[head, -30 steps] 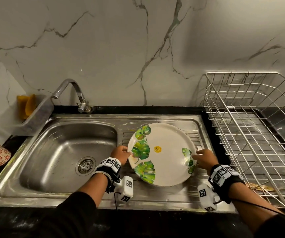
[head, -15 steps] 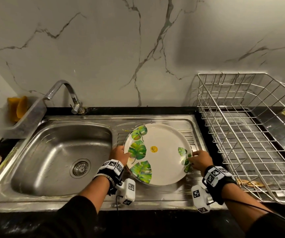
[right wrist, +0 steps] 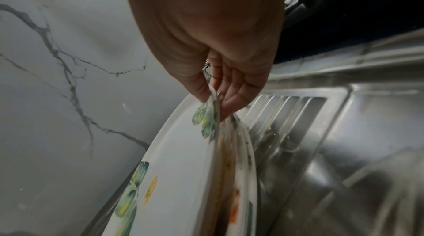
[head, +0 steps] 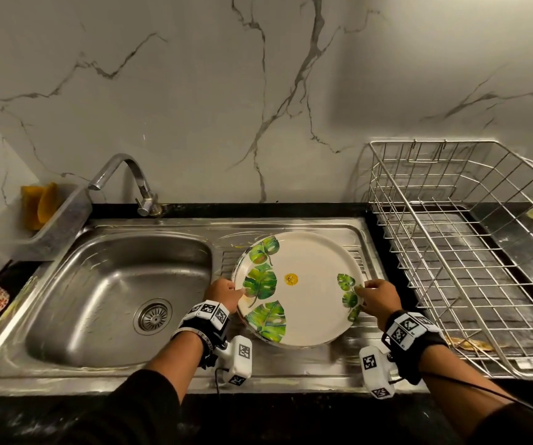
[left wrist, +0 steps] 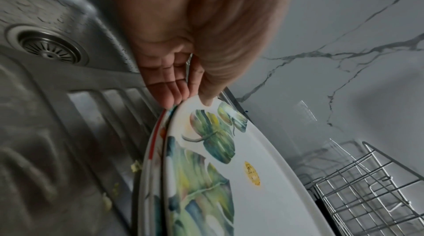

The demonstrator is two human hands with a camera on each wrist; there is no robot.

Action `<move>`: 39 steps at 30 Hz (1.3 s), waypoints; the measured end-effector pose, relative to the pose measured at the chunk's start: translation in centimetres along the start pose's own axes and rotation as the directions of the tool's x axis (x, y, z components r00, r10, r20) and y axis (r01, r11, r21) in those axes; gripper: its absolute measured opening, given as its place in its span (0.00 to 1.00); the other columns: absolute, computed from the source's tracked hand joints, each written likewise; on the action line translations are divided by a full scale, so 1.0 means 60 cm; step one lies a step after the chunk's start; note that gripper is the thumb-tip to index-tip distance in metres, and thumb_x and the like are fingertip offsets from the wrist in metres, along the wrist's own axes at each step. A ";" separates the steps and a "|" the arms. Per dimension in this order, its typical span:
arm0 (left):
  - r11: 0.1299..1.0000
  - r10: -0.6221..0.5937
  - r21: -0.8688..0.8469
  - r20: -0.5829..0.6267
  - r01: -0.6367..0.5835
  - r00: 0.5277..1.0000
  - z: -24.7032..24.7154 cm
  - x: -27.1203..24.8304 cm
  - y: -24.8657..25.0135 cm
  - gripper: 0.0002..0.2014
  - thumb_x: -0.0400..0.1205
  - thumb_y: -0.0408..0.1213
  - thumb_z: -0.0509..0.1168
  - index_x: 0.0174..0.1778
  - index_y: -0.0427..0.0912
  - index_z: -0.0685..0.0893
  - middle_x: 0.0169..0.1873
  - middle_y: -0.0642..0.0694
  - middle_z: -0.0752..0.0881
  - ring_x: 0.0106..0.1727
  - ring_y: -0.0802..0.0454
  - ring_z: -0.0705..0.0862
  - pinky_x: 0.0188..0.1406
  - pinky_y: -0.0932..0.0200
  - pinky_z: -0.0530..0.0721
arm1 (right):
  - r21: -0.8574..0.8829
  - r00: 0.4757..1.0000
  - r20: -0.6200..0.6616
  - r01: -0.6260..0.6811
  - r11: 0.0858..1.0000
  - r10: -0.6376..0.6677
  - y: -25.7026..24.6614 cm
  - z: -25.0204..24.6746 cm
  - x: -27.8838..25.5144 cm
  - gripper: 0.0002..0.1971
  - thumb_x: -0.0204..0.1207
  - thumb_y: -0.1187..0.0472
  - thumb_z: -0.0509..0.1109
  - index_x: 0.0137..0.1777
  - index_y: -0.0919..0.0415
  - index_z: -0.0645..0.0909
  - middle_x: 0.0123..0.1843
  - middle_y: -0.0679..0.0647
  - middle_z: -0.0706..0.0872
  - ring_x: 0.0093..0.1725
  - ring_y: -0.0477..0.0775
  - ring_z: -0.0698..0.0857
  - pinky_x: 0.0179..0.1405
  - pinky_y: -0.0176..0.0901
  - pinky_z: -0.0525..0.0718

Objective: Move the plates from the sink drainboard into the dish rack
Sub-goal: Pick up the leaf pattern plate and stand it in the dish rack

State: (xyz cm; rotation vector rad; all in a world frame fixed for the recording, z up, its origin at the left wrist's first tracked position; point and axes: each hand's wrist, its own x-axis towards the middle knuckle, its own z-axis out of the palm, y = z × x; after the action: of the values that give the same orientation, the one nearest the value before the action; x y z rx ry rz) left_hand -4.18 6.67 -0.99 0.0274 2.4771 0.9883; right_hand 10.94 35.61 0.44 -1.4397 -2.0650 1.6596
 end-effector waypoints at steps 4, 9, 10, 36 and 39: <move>1.000 -0.016 -0.001 -0.009 0.016 1.000 0.006 0.000 -0.001 0.11 0.72 0.49 0.73 0.31 0.48 0.81 0.31 0.44 0.83 0.32 0.49 0.81 0.45 0.44 0.89 | 0.134 0.998 0.063 0.006 0.991 -0.015 -0.012 -0.002 -0.020 0.05 0.81 0.68 0.68 0.50 0.64 0.74 0.43 0.65 0.85 0.36 0.59 0.87 0.20 0.43 0.86; 0.999 0.035 0.002 -0.012 -0.035 0.999 -0.003 -0.028 0.014 0.08 0.77 0.45 0.69 0.34 0.47 0.81 0.39 0.41 0.83 0.43 0.45 0.83 0.49 0.51 0.85 | 0.223 0.995 0.093 0.017 0.975 -0.038 -0.015 -0.008 -0.034 0.05 0.83 0.67 0.66 0.53 0.63 0.71 0.45 0.65 0.85 0.39 0.61 0.88 0.20 0.43 0.87; 0.999 0.042 -0.002 -0.026 -0.042 0.999 -0.005 -0.029 0.014 0.07 0.78 0.43 0.68 0.46 0.44 0.86 0.46 0.41 0.87 0.50 0.42 0.85 0.52 0.54 0.82 | 0.234 0.995 0.092 0.023 0.972 -0.046 -0.015 -0.009 -0.037 0.06 0.83 0.67 0.66 0.53 0.63 0.71 0.44 0.65 0.86 0.38 0.61 0.88 0.20 0.43 0.87; 0.763 0.342 -0.478 -0.273 -0.435 0.899 -0.155 -0.070 0.081 0.18 0.83 0.30 0.59 0.69 0.39 0.80 0.56 0.40 0.88 0.53 0.41 0.88 0.56 0.43 0.87 | 0.485 0.924 0.125 0.261 0.834 -0.362 -0.170 -0.076 -0.232 0.13 0.83 0.61 0.66 0.64 0.64 0.73 0.59 0.68 0.87 0.49 0.61 0.91 0.43 0.51 0.93; 0.741 0.361 -0.485 -0.297 -0.465 0.884 -0.155 -0.081 0.113 0.18 0.82 0.30 0.60 0.69 0.38 0.81 0.57 0.40 0.88 0.53 0.43 0.87 0.57 0.43 0.86 | 0.490 0.927 0.090 0.277 0.826 -0.364 -0.184 -0.105 -0.241 0.16 0.83 0.61 0.67 0.68 0.64 0.72 0.56 0.66 0.88 0.46 0.58 0.92 0.38 0.47 0.92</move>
State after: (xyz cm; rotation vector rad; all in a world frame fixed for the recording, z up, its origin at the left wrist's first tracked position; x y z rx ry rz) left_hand -4.90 4.77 11.35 0.3343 2.2902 1.9490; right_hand 16.10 30.18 18.16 -0.7623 -1.6808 2.0065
